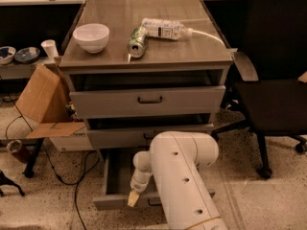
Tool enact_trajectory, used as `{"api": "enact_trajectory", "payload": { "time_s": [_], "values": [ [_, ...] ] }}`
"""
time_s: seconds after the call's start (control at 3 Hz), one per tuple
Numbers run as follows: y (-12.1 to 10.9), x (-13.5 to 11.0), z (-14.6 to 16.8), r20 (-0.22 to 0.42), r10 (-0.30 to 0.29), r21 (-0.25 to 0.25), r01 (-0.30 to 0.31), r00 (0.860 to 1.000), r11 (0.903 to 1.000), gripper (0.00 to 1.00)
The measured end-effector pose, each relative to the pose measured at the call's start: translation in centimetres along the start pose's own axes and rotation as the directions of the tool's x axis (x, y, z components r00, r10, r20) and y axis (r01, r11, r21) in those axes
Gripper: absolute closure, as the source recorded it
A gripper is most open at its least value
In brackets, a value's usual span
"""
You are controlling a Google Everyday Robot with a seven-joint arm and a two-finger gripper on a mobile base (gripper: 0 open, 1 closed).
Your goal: Open bottom drawer
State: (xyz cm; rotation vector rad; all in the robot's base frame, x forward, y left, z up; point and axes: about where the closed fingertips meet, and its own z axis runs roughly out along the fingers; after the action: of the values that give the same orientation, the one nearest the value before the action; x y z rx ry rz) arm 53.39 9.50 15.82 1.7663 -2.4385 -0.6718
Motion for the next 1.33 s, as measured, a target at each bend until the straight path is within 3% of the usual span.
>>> {"api": "enact_trajectory", "payload": {
  "time_s": [0.33,1.0,1.33],
  "values": [
    [0.5,0.8,0.2,-0.024,0.000,-0.006,0.000,1.000,1.0000,0.69],
    [1.2,1.4,0.2,-0.044,-0.021,-0.024,0.020,0.999,0.9995,0.22],
    [2.3,2.9,0.1,-0.070,-0.062,-0.060,0.057,0.996,0.9966,0.01]
  ]
}}
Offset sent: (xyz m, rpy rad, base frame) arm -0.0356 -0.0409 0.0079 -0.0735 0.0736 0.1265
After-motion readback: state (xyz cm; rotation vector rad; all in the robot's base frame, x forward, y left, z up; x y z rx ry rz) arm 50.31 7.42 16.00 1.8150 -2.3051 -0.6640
